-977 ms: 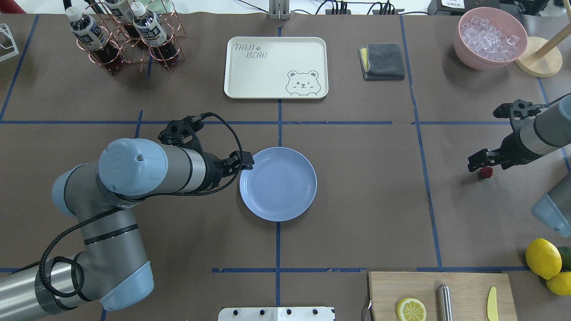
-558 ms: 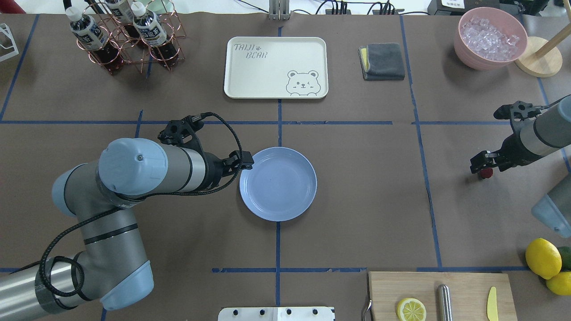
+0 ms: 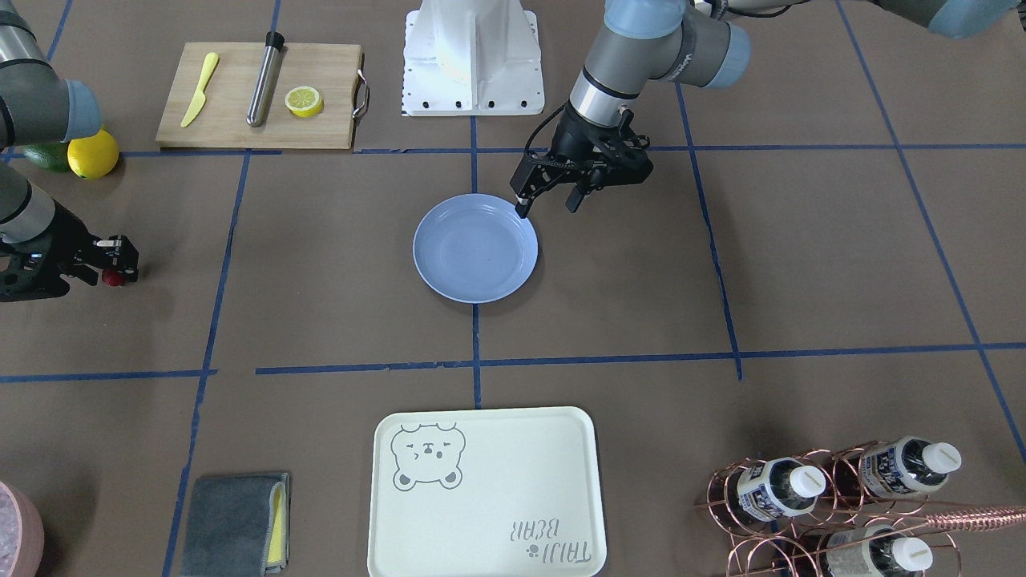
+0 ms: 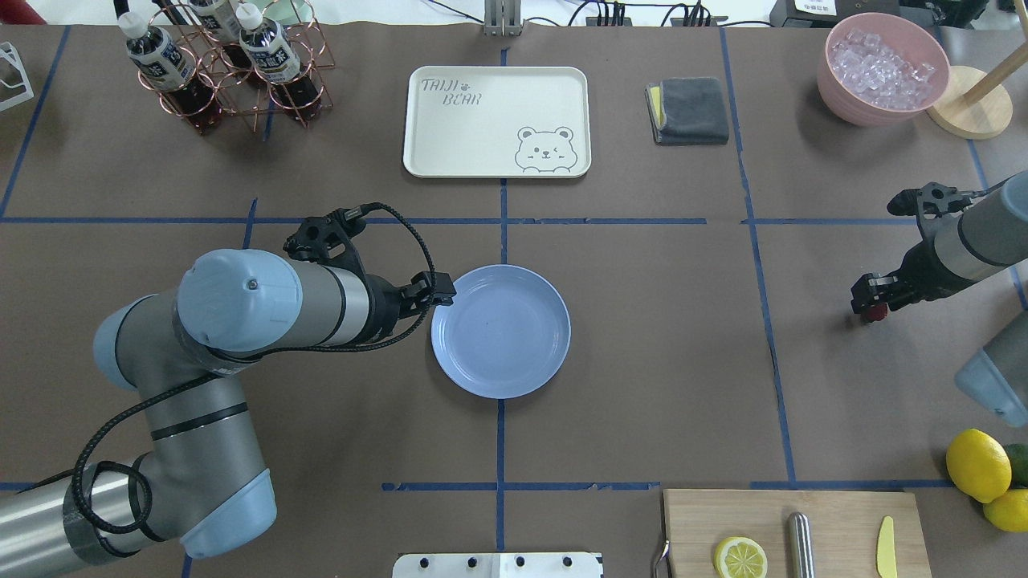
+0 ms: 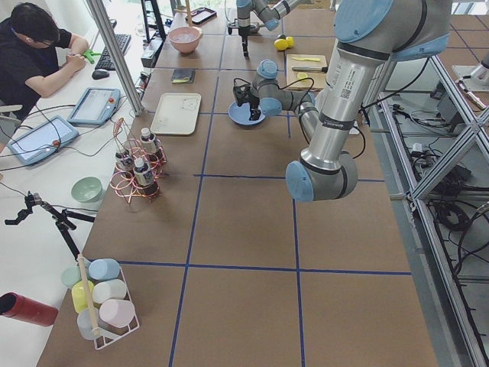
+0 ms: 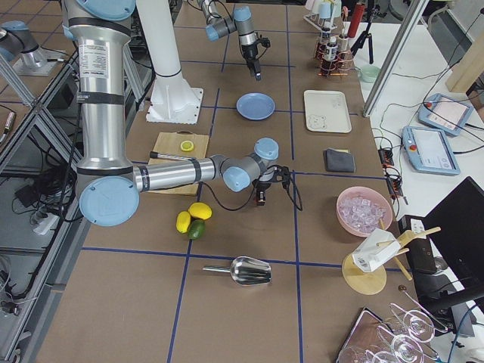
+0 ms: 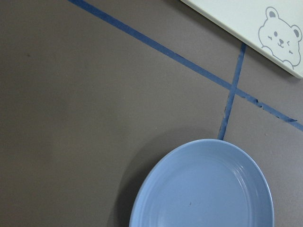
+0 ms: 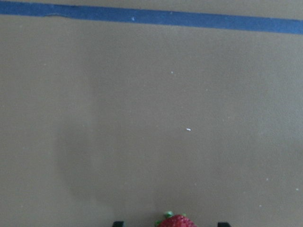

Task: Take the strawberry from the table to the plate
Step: 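Lower the right gripper onto the red strawberry and close it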

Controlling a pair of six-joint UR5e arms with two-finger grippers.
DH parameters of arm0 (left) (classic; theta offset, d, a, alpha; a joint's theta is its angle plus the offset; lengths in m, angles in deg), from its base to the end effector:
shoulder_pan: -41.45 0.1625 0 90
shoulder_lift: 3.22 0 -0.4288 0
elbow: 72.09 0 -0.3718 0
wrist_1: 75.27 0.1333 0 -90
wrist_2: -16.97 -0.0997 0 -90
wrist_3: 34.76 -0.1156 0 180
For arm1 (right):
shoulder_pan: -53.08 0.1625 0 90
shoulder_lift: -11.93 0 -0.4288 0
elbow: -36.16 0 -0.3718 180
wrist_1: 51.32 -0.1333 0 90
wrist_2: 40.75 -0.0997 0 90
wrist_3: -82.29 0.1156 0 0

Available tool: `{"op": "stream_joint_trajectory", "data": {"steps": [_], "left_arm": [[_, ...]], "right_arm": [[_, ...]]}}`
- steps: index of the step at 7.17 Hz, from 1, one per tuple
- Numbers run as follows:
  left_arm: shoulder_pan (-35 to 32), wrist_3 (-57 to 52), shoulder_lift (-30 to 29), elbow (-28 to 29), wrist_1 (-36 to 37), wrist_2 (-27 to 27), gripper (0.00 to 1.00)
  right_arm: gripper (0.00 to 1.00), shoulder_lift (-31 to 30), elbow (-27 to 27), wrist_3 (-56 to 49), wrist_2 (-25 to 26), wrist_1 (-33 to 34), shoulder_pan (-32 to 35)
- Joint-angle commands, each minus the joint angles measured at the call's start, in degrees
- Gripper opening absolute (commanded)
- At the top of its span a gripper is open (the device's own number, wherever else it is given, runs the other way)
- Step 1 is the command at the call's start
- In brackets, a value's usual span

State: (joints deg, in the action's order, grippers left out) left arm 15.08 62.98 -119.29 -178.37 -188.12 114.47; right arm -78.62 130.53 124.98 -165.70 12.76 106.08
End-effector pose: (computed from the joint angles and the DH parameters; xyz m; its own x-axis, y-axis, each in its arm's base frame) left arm 0.4932 -0.3764 0.2548 0.3274 -0.3113 -0.8921 0.3818 0.9072 -0.1765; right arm -0.2476 -0.4400 0.5993 0.7098 -0.0592 0.7020 0.0562 0.9980 0.0274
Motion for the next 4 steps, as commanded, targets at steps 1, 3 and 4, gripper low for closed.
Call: {"op": "stream_joint_trajectory", "data": {"steps": [1,3,4], "left_arm": [[0.0,-0.18,-0.03,-0.07,0.0,-0.03,1.0],[-0.52,-0.27,-0.12,-0.25,0.0,-0.03,1.0],[-1.14,-0.53,-0.12,-0.25,0.0,0.06,1.0]], "right_arm": [[0.0,-0.14,0.11,-0.06,1.97,-0.09,0.0],[0.0,-0.32,1.77,-0.06,3.4,-1.24,0.26],[0.0,-0.15,5.78,0.03,3.05,-0.28,0.69]]}}
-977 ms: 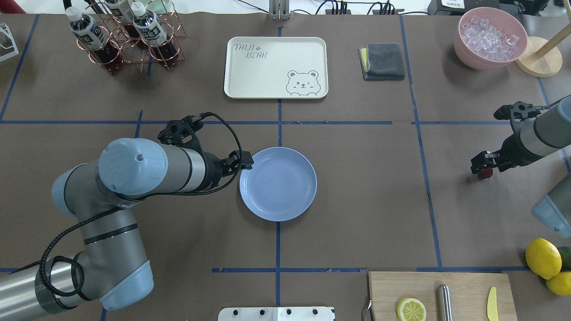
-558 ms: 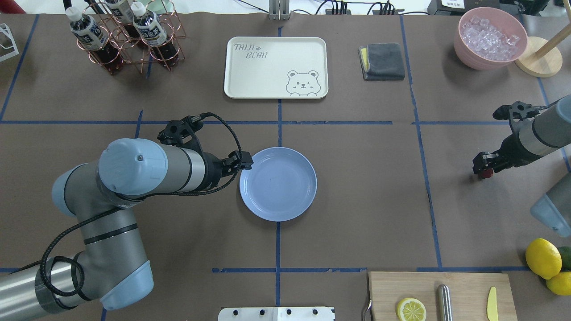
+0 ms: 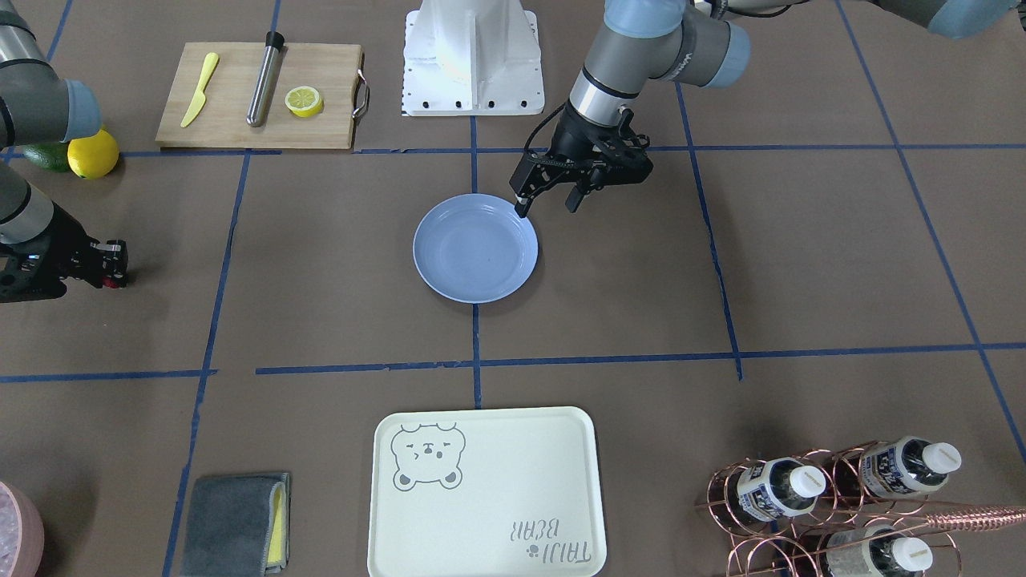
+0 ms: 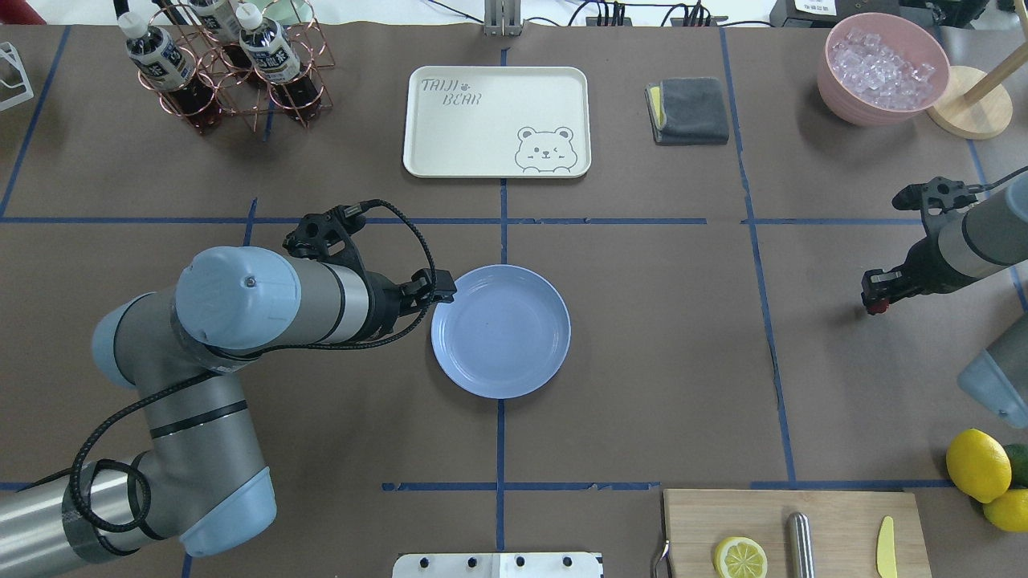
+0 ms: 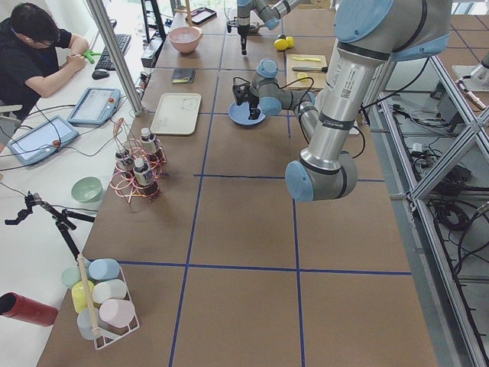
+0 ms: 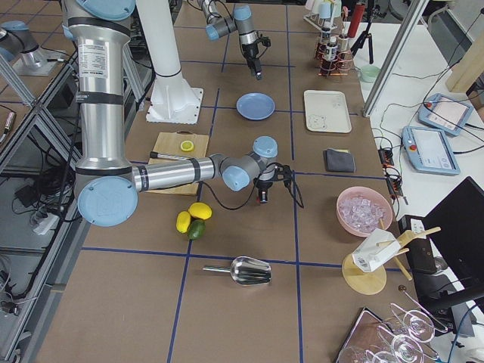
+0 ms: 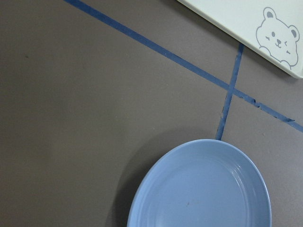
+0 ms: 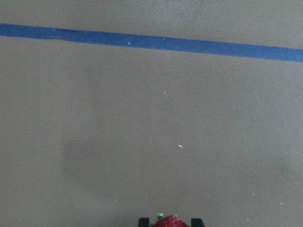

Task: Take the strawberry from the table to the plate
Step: 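Carry the strawberry over the plate with right gripper while left gripper withdraws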

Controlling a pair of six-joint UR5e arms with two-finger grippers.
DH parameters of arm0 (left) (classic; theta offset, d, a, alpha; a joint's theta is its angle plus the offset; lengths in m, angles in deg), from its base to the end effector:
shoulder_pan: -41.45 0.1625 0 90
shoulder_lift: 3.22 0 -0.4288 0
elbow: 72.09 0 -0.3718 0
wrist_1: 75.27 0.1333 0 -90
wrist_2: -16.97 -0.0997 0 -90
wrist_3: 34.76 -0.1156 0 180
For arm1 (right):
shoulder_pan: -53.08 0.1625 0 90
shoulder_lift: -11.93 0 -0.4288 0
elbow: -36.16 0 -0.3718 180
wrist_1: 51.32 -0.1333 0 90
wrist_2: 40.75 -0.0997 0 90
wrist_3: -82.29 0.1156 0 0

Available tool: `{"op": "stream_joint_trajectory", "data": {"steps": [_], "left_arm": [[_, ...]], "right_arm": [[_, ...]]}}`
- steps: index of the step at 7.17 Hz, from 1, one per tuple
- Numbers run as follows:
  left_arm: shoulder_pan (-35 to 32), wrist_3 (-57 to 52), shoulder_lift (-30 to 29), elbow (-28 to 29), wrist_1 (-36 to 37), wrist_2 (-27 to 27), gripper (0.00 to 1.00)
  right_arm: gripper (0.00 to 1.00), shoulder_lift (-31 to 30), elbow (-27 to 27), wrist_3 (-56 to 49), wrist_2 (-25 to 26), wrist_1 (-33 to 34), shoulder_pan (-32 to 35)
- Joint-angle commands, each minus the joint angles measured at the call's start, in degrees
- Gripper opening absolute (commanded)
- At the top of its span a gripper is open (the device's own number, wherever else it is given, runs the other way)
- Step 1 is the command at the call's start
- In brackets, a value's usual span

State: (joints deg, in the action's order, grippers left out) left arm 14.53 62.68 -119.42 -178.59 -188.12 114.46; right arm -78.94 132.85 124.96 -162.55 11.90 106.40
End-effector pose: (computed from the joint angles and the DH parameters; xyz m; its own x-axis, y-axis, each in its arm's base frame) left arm 0.4887 -0.3808 0.2518 0.3215 -0.3072 -0.8957 0.3880 0.9056 -0.1714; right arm -0.2408 -0.4445 0.5826 0.7175 -0.0828 0.6916 0.0230 0.9952 0.0953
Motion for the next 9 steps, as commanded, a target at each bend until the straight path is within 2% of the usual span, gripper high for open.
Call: {"op": "stream_joint_trajectory", "data": {"steps": [1,2,3,4,5,6,7,9], "left_arm": [[-1.54,-2.93,0.09,-0.12,0.0,0.24,1.0],[-4.07,-8.35,0.27,-0.12,0.09,2.68,1.0],[-8.1,-16.06,2.09,-0.12,1.13,7.23,1.0],[-9.88,-19.88,4.2,-0.12,1.4,7.97,1.0],[-12.25,-25.92,6.14,-0.12,1.49,8.24,1.0],[-14.97,-31.64,8.51,-0.12,1.49,8.59,1.0],[-18.91,-38.39,10.7,-0.03,1.49,12.77,1.0],[-27.53,-52.62,15.89,0.49,1.49,19.03,1.0]], "right_arm": [[0.0,1.04,6.64,0.13,-1.15,3.63,1.95],[0.0,5.58,9.72,0.57,-2.81,11.06,2.31],[0.0,13.63,10.71,0.66,-2.92,21.32,2.31],[0.0,21.71,10.72,2.05,-3.27,30.38,1.01],[0.0,26.93,10.37,7.38,-3.18,33.08,-2.22],[0.0,30.03,10.02,12.91,-2.75,33.02,-5.82],[0.0,34.23,8.45,17.49,-1.52,33.02,-9.34],[0.0,41.8,1.79,24.45,6.62,32.85,-18.56]]}}
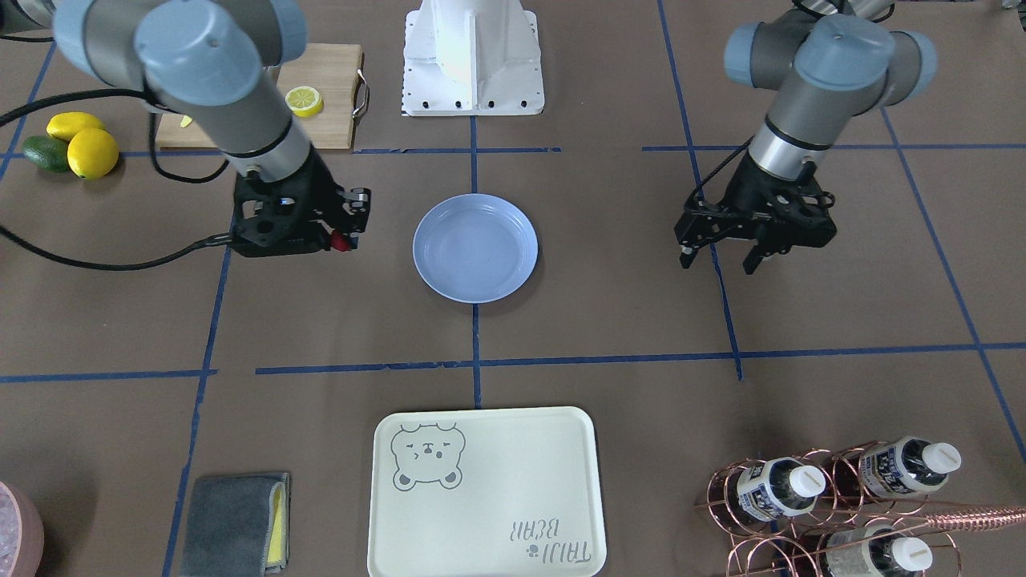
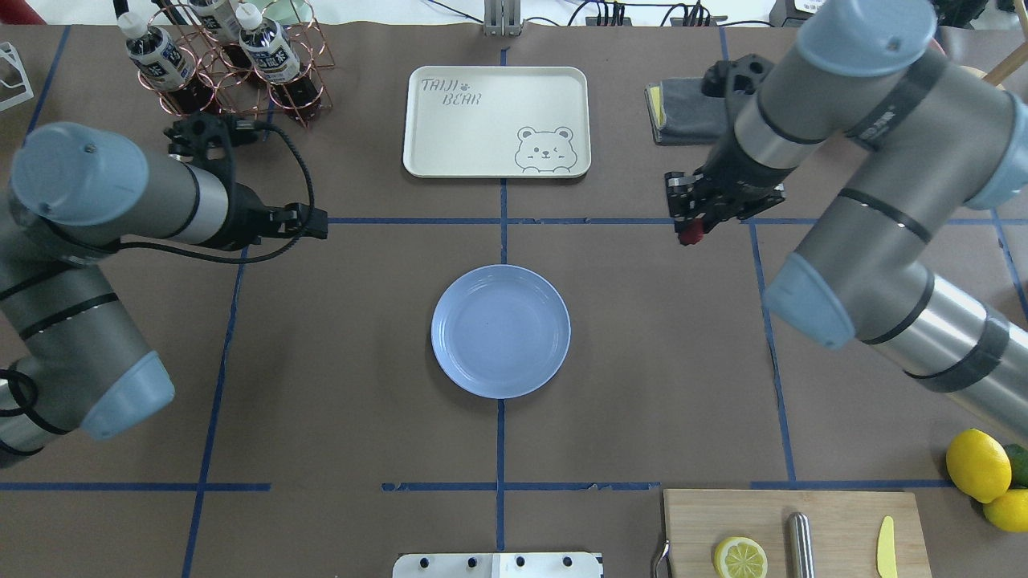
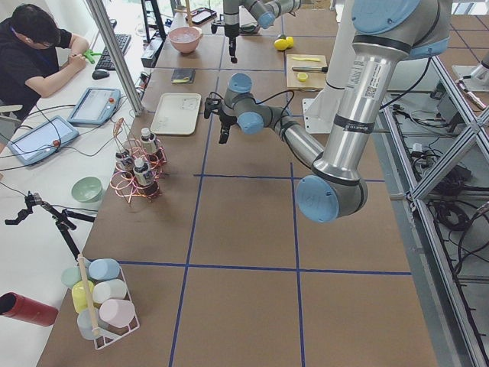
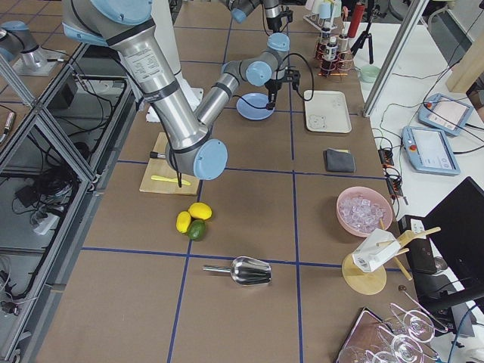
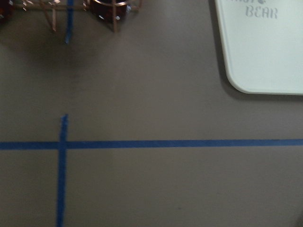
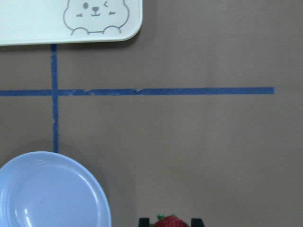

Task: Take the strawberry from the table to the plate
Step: 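Carry the strawberry over the plate with right gripper while left gripper withdraws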

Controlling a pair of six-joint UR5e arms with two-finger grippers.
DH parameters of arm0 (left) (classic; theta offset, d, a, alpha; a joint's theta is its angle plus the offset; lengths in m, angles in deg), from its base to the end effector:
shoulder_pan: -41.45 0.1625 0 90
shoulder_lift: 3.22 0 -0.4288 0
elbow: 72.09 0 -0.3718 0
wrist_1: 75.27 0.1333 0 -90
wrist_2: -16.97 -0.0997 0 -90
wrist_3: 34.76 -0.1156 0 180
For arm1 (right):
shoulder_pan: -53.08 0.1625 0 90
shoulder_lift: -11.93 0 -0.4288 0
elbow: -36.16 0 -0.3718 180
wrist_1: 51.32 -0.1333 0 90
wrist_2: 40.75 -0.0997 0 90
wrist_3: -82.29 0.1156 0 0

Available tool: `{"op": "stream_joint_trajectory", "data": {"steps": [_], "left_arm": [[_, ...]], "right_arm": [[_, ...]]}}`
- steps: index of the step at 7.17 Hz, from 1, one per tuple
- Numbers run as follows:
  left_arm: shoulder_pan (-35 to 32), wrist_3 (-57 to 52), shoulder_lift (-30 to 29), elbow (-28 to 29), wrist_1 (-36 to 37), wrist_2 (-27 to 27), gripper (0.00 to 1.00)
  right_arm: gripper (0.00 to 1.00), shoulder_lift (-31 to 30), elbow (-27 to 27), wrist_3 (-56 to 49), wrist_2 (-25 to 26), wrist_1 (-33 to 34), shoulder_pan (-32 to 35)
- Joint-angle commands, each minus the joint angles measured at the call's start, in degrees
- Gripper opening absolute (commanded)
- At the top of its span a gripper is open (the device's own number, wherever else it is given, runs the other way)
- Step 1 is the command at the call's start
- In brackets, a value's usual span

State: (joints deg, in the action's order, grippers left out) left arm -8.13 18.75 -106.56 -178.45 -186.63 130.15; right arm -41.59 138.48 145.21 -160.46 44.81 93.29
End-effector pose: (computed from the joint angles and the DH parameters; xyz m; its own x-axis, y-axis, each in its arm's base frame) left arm 0.3009 -0.4888 0.3848 0.6258 0.1084 -0.7724 0.1607 0.9511 0.2637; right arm -0.4406 -0.4720 0.2338 0.6384 0.0220 0.7694 -0.0152 0.9998 -0.0159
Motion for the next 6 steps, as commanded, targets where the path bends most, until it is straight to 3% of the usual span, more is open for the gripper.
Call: {"op": "stream_joint_trajectory", "data": {"steps": [1,4,6], "left_arm": [[-8.48,-16.34,5.49,0.54,0.0,3.45,1.0],[-12.56,-23.71,7.0,1.06,2.2,3.54,1.0],[-12.47,-23.63,7.01,1.59,2.11,3.71,1.0]], "right_arm": [[0.0,5.7,-6.83,5.28,9.18,-0.24,-9.92],[0.0,9.3,-17.55,6.16,11.07,-9.8,-12.52],[0.0,9.76,-17.67,6.87,11.07,-9.82,-12.96]]}}
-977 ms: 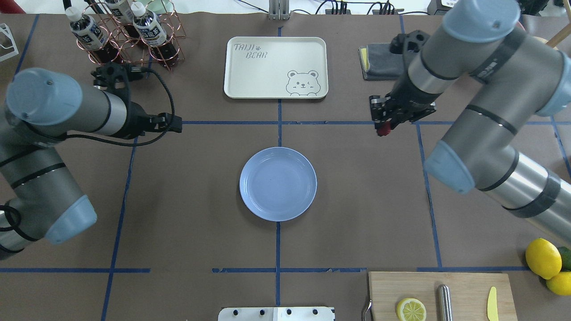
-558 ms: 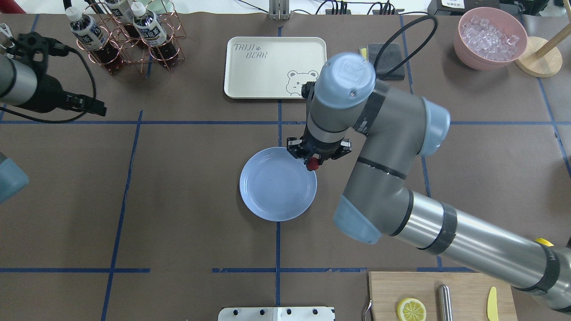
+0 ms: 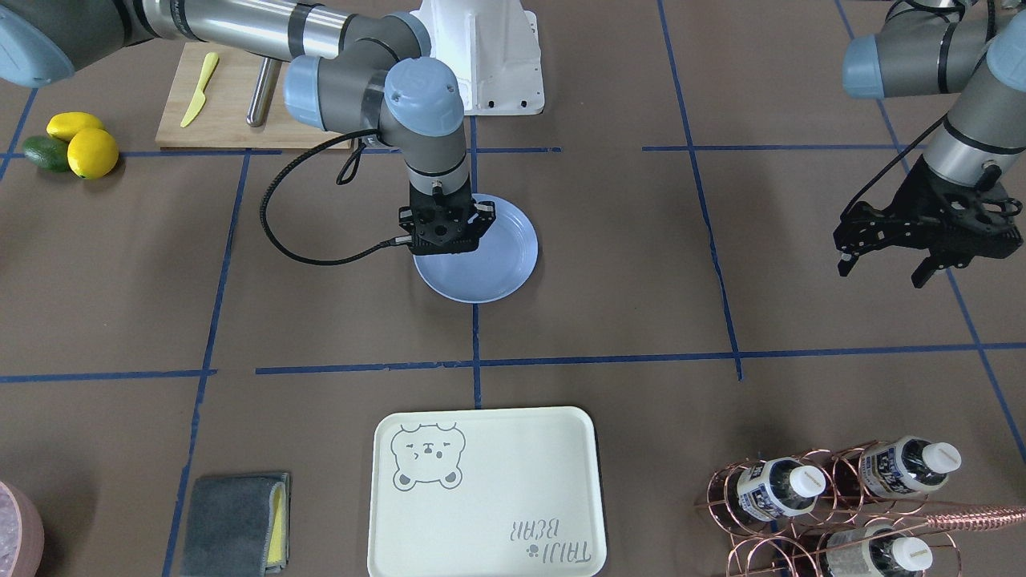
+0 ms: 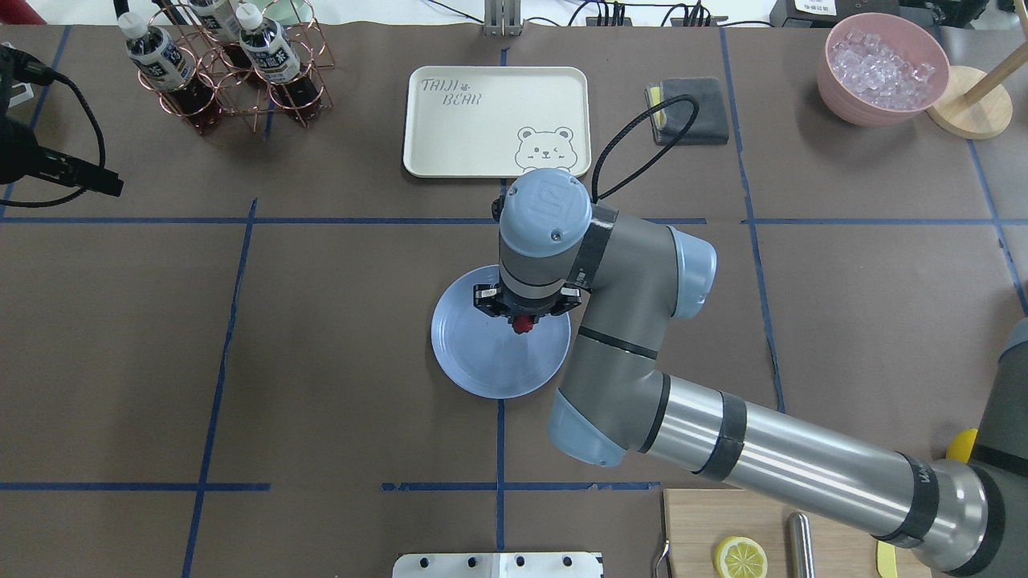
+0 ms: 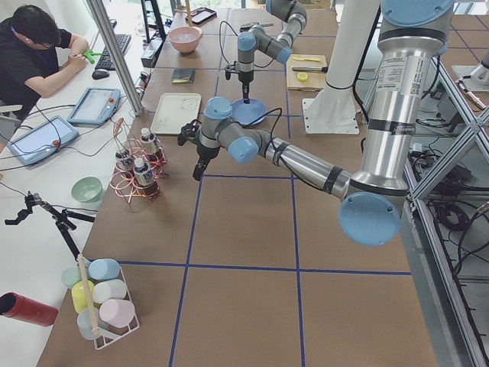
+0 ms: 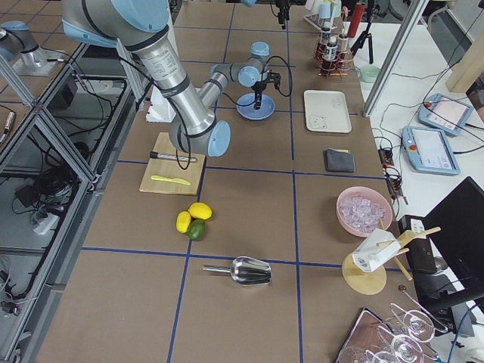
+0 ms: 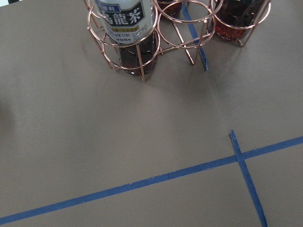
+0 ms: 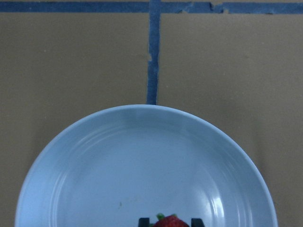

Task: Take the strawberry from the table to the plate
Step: 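Lower the strawberry onto the plate and open the right gripper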

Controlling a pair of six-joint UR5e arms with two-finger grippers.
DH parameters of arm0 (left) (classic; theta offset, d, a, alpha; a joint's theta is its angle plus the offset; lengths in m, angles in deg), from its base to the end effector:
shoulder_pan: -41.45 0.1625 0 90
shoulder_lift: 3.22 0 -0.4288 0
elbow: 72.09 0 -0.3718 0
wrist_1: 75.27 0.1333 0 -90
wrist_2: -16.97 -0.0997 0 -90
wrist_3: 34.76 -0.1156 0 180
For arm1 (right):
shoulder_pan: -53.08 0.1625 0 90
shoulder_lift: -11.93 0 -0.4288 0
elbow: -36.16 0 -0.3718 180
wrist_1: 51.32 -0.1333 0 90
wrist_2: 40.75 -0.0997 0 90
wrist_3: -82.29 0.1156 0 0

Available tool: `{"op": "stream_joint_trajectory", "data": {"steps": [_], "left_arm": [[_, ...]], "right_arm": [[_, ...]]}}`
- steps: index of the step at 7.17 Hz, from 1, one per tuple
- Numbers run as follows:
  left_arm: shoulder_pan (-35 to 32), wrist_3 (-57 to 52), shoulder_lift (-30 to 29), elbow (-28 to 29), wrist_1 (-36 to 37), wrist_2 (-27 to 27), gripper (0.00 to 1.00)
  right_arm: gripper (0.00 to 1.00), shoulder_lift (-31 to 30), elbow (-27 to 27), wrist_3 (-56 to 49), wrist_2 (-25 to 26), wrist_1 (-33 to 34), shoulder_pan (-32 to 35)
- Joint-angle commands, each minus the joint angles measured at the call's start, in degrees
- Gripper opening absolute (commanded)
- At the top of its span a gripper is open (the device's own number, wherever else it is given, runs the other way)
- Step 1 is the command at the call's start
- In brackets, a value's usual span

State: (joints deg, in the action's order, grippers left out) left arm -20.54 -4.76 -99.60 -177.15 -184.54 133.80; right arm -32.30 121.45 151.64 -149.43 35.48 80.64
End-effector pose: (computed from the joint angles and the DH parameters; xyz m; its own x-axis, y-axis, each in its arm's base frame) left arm 0.1804 -0.5118 0.4659 0.7405 0.2534 -0.6224 0.0165 0.9191 0.3938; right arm -0.6074 -0.4256 0.2262 0.6788 -0.0226 0.7340 -0.0008 0.9995 0.0315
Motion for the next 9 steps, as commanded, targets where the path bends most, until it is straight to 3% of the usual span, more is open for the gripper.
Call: {"op": "stream_joint_trajectory", "data": {"steps": [1,6,7,8,9], "left_arm": [[-0.15,-0.12,0.05,0.38,-0.06,0.06,1.0],[-0.15,-0.12,0.05,0.65,-0.06,0.06,1.0],[-0.15,-0.12,-0.03,0.73,-0.06,0.06,1.0],[-0.15,-0.03,0.05,0.82,-0.15,0.06,1.0],[-0.06,0.14,-0.12,0.82,-0.23,0.06,1.0]], "right_arm": [[0.0,0.37,-0.65,0.44,0.04,-0.49,-0.66],[0.01,0.37,-1.26,0.18,0.04,-2.6,-1.1],[0.31,0.29,-1.61,0.18,0.13,-2.69,-1.19],[0.72,0.29,-1.61,0.18,0.13,-2.69,-1.1],[0.93,0.37,-1.61,0.18,1.18,-2.69,-1.1]]}}
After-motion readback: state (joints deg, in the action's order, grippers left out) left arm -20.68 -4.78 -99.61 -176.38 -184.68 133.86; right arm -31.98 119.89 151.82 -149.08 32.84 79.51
